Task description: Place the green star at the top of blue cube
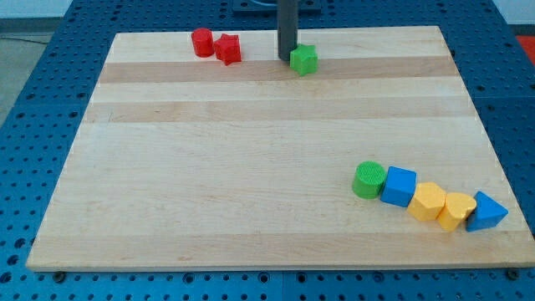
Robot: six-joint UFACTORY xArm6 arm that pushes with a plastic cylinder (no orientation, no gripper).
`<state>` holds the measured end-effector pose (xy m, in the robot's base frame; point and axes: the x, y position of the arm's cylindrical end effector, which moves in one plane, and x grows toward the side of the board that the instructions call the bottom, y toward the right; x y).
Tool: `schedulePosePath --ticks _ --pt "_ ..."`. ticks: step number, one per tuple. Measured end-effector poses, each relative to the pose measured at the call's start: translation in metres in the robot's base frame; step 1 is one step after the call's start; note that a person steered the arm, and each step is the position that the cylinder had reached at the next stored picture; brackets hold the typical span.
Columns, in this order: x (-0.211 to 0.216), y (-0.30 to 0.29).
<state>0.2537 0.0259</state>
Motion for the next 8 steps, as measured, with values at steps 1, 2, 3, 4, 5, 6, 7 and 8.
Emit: schedulePosePath --ticks 1,2,3,4,5,6,7,8 --pt "-0.003 0.024" --pt "0.026 0.025" --pt "0.065 0.039" --pt "0.084 0.066" --pt "0.099 0.101" --pt "0.111 0.115" --pt "0.127 0.128" --pt "0.149 0.131"
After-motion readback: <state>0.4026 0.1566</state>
